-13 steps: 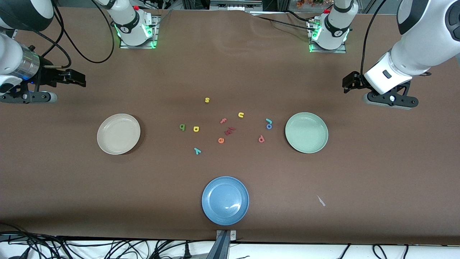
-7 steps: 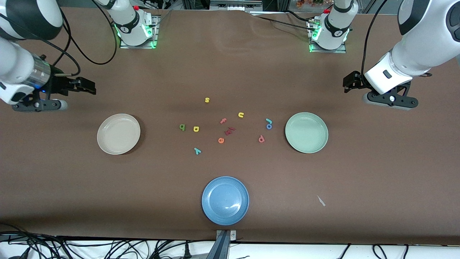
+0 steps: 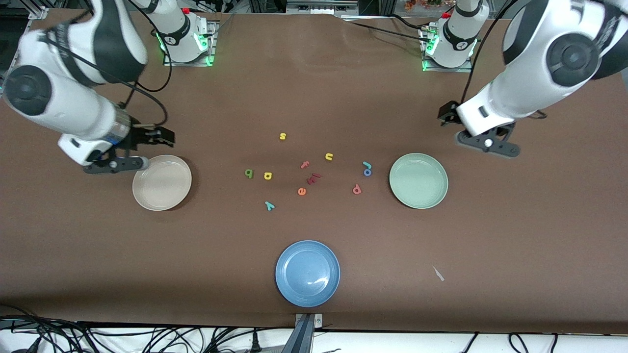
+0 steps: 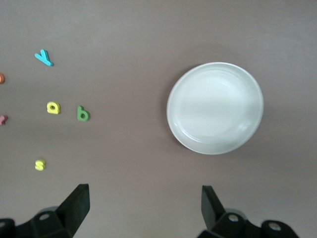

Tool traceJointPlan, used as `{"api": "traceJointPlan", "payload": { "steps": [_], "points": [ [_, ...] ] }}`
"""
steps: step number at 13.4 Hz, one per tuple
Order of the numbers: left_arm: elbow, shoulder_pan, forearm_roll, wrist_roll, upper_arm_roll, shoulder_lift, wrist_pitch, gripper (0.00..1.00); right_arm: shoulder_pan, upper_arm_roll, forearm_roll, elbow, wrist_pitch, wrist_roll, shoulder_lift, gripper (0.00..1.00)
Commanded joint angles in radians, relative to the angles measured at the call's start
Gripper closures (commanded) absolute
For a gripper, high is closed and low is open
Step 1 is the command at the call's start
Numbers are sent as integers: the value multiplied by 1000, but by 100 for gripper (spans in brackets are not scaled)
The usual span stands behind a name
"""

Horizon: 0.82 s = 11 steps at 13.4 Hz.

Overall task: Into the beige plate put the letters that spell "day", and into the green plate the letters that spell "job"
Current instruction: 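Reach both grippers down toward the scattered foam letters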

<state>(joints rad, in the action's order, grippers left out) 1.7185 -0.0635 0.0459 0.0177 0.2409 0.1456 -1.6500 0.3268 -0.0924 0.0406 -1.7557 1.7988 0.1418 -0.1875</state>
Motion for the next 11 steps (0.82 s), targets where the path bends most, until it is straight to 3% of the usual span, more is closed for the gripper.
{"api": "traceJointPlan", "payload": {
  "steps": [1,6,9,10,11],
  "points": [
    [-31,-47,19,72,23,130,-97,0,64,-6,13,-86,130,86,-7,0],
    [-8,-222,5,508,21,291,-281,0,187,-6,13,-143,370,310,-134,0],
    [62,-280,5,730,21,330,-431,0,244,-6,13,-172,493,409,-202,0],
    [66,-280,5,755,21,339,-438,2,250,-6,13,-200,537,410,-208,0],
    [78,-283,5,771,21,345,-439,15,254,-6,13,-232,594,410,-216,0]
  ]
}}
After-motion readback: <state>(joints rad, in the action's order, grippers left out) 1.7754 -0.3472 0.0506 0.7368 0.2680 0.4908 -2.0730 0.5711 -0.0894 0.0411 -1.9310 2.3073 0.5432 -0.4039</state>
